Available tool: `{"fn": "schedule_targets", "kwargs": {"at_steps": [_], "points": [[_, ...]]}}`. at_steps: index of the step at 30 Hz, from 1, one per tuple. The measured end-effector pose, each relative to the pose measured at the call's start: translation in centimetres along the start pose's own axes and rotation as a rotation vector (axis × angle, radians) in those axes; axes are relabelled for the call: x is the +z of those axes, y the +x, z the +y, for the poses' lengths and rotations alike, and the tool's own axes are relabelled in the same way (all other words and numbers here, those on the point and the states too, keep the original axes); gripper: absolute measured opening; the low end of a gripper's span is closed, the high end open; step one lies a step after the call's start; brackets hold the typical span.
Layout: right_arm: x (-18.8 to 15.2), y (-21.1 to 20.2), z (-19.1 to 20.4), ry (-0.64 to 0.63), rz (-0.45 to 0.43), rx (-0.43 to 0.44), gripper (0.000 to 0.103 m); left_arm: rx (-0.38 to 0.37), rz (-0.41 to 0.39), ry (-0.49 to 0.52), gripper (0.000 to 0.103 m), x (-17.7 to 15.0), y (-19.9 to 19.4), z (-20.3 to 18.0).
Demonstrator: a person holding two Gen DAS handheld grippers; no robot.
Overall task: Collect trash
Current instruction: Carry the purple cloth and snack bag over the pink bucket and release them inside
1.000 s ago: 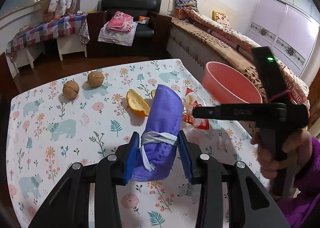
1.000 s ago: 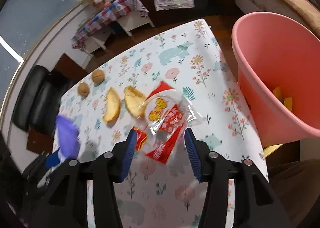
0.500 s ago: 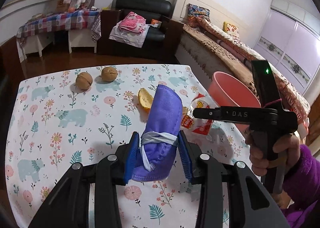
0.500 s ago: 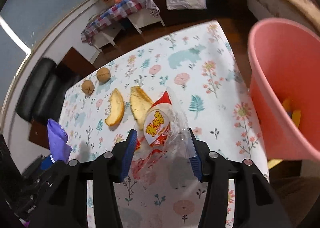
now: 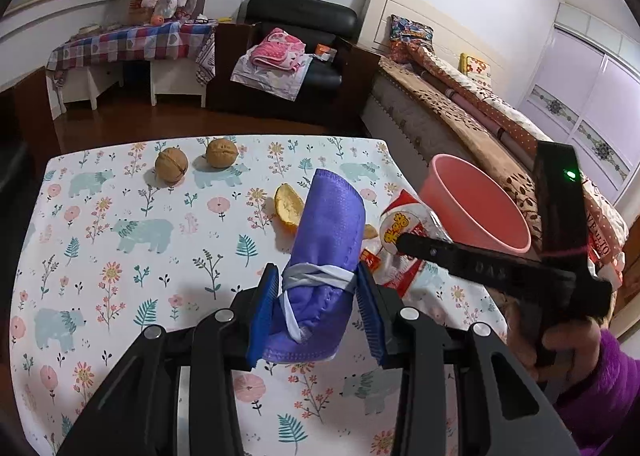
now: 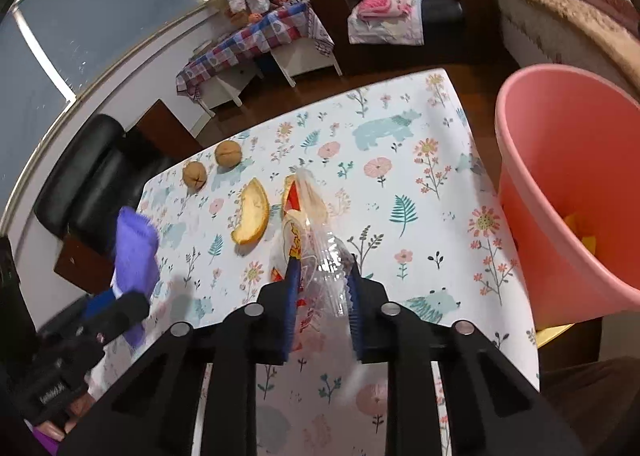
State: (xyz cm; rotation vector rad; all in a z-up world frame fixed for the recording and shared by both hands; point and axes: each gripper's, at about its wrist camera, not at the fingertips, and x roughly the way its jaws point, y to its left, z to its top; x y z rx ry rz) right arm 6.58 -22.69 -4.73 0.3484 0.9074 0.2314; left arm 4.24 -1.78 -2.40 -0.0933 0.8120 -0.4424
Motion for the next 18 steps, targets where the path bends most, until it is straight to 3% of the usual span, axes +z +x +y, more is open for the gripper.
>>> {"fn": "schedule_targets", "kwargs": {"at_steps": [13,18], "points": [[-0.5,-5.8,2.6,-0.176,-0.173,-0.048,0.020,0.040,-0.067,-0.025,0.039,1.9,-0.9,-3.2],[-0.3,-7.8,2.0,-0.185,-0.225,-0.074,0.020,0.068,-0.094,-0.008,0.039,3.1,-0.7,-5.3]]}}
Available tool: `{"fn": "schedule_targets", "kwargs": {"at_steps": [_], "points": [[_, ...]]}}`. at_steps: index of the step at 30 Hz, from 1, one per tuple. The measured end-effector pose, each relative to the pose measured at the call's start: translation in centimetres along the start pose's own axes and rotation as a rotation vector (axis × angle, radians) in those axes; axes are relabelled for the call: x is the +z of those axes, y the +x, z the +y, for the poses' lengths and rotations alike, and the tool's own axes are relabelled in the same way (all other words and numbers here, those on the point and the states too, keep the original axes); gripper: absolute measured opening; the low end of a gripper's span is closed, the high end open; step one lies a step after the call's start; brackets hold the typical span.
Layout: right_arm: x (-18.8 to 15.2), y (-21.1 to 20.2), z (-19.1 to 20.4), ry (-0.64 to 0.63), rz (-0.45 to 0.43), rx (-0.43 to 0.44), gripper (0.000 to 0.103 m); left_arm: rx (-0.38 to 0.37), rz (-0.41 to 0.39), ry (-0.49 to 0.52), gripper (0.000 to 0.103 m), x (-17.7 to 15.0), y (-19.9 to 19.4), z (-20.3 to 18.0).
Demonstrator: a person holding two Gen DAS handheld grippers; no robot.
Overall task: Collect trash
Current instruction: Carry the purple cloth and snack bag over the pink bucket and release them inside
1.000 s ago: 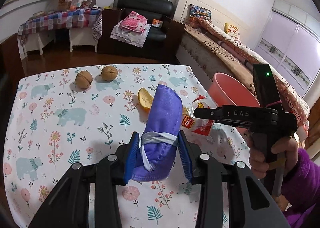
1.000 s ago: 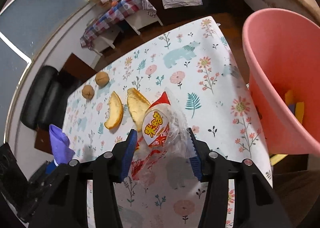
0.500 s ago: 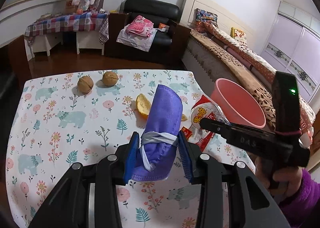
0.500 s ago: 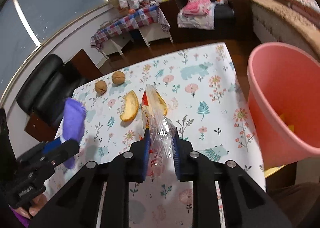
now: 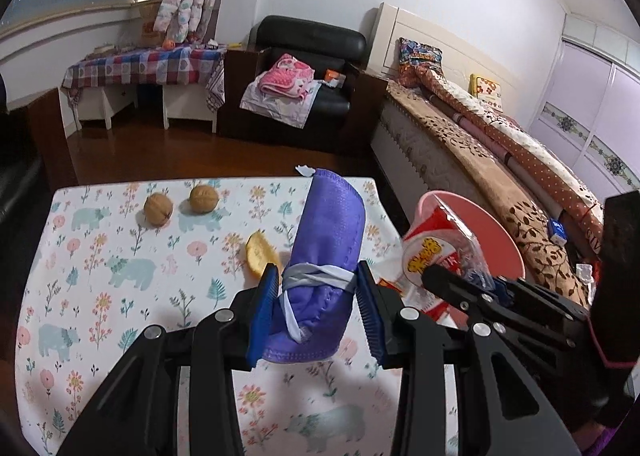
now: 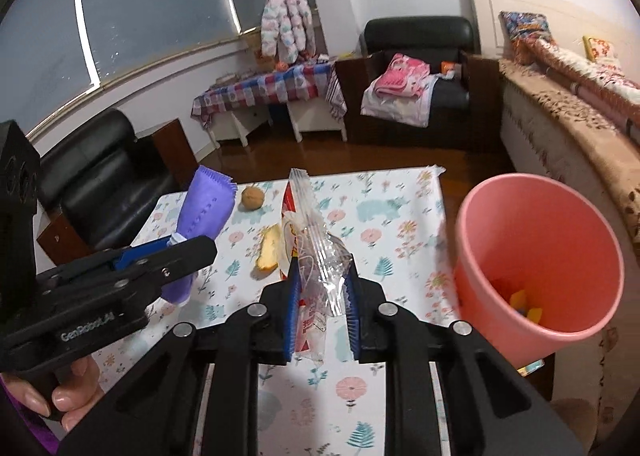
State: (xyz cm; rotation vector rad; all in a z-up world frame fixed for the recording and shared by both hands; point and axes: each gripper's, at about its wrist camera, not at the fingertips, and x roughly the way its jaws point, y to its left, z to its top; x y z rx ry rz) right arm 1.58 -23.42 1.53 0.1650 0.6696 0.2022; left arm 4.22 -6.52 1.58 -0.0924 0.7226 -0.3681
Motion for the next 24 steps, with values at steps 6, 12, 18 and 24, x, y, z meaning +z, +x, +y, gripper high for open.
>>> {"fn": "schedule_targets", "kwargs": {"at_steps": [6,12,18,24], "points": [[0.6,-1.9,-2.3,0.038,-0.044,-0.041,0.020,0.012,-0.018,0.022,0.039,1.5,0.7,-2.7],[1.2,-3.7,-5.9,0.100,-0.093,-0.097,0.020,0.011,-0.027,0.060,0.039,2.7,1.7,-6.0],[1.3,-5.1,-9.7,0.169,-0.126,-0.143,0.020,0.006,-0.037,0.114,0.039,3.7,3.1,-9.5],[1.4,-5.8,-13.1,0.205,-0.151,-0.202,0.020,-0.012,-0.025,0.155,0.039,4.4,5.2,-12.9]]}}
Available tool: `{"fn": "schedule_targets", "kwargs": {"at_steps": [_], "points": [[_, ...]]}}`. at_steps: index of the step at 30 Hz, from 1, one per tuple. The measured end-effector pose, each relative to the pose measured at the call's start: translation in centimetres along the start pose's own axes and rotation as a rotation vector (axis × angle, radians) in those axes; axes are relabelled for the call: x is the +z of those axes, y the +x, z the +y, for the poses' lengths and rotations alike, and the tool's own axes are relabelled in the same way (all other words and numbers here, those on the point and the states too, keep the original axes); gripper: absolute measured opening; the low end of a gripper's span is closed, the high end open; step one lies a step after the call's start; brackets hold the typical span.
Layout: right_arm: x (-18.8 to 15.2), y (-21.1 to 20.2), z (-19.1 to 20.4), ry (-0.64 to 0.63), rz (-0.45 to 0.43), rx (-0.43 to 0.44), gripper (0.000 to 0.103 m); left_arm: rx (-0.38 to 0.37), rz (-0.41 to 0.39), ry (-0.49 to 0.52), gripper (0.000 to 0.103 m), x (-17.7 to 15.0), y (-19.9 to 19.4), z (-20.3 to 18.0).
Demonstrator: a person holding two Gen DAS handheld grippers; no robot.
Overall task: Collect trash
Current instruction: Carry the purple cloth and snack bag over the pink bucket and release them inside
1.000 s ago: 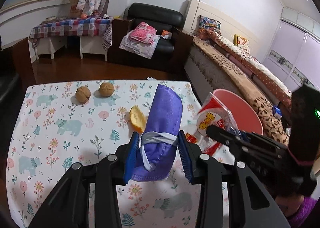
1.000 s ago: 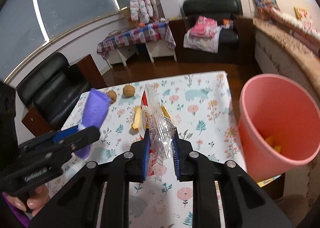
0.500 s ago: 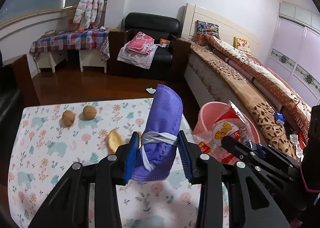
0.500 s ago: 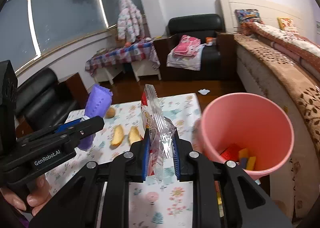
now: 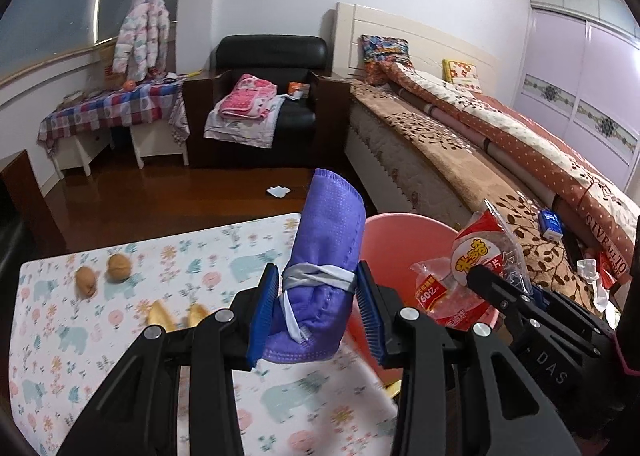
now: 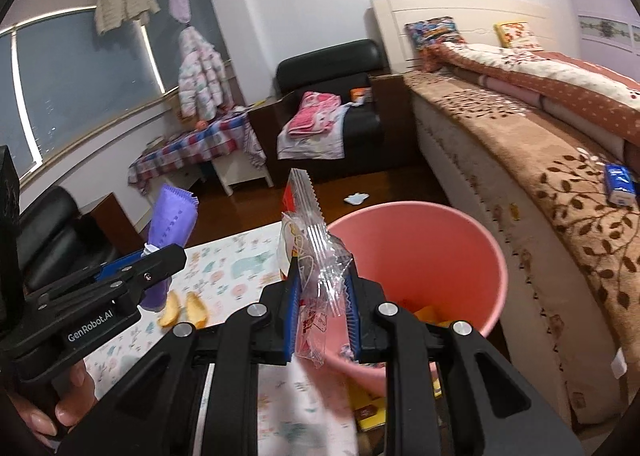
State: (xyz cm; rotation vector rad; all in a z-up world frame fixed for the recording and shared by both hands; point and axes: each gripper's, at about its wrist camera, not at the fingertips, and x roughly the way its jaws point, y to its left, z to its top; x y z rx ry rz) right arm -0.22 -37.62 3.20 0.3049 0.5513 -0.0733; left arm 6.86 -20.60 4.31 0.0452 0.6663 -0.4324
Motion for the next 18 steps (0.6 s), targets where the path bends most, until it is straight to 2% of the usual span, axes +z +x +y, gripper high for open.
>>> {"fn": "schedule_targets", "kwargs": {"at_steps": [12,18], "points": [[-0.2,1.0,-4.1,0.020,0.006,-0.087,0.020,-0.034,0.026,0.065,0.039,0.9,4.4,-5.1],[-0.6,1.9,-6.0,0.044,0.027,-0.102,0.020,-0.095,0.049,0.068,0.039,0.7,6.3,-6.3]]}}
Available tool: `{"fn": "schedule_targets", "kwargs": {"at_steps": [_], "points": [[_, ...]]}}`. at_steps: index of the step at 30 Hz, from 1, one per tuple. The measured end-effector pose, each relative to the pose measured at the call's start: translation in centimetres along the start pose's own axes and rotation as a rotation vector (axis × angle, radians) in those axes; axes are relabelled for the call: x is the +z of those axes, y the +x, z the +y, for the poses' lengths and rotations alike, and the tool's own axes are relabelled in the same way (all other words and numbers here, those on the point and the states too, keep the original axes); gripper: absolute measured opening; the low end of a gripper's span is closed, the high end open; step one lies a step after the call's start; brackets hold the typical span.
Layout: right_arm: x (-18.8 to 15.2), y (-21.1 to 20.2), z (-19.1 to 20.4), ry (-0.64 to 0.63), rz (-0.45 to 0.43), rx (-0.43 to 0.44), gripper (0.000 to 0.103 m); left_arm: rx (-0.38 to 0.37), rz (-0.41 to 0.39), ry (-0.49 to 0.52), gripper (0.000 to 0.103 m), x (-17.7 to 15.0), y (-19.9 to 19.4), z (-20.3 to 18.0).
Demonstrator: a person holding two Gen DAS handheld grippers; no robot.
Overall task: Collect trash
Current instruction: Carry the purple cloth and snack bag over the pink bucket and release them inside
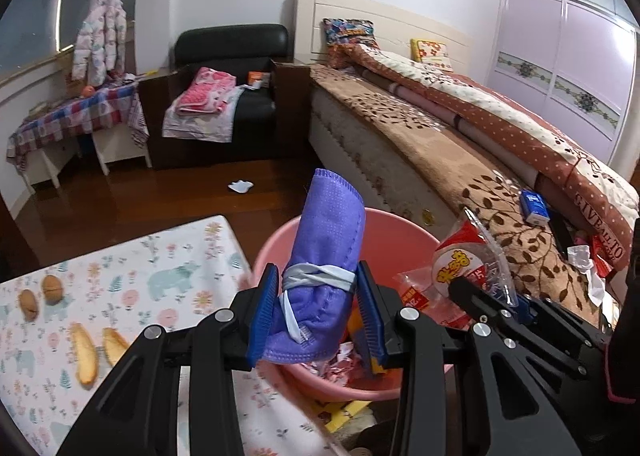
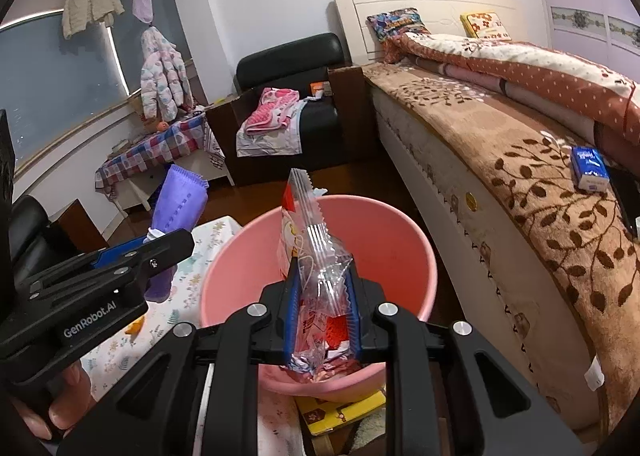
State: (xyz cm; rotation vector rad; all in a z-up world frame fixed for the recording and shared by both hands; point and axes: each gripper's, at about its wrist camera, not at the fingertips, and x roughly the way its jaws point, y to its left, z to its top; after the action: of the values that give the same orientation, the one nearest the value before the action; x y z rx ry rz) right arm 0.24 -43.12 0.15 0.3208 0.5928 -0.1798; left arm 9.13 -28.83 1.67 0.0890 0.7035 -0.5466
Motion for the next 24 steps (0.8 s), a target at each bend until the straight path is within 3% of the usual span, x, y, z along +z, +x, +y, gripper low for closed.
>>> {"fn": "schedule_targets", "kwargs": {"at_steps": [6,18,24], "points": [[-0.4,1.4,-1.3,0.029,0.036,-0.005,0.021,-0.055,0.050,-0.016,0.039,-0.6,2.1,-0.2],[-1.2,2.8,-1.9,0.035,0.075,-0.013,0.021,-0.042,0.086,-0.003,0.040,-1.5,4.1,-0.8],[-1.2,3.2,-2.0,0.039,0.085,-0.014,0.021,-0.041,0.082,-0.006,0.054,-1.6,4.0,-0.8]]}}
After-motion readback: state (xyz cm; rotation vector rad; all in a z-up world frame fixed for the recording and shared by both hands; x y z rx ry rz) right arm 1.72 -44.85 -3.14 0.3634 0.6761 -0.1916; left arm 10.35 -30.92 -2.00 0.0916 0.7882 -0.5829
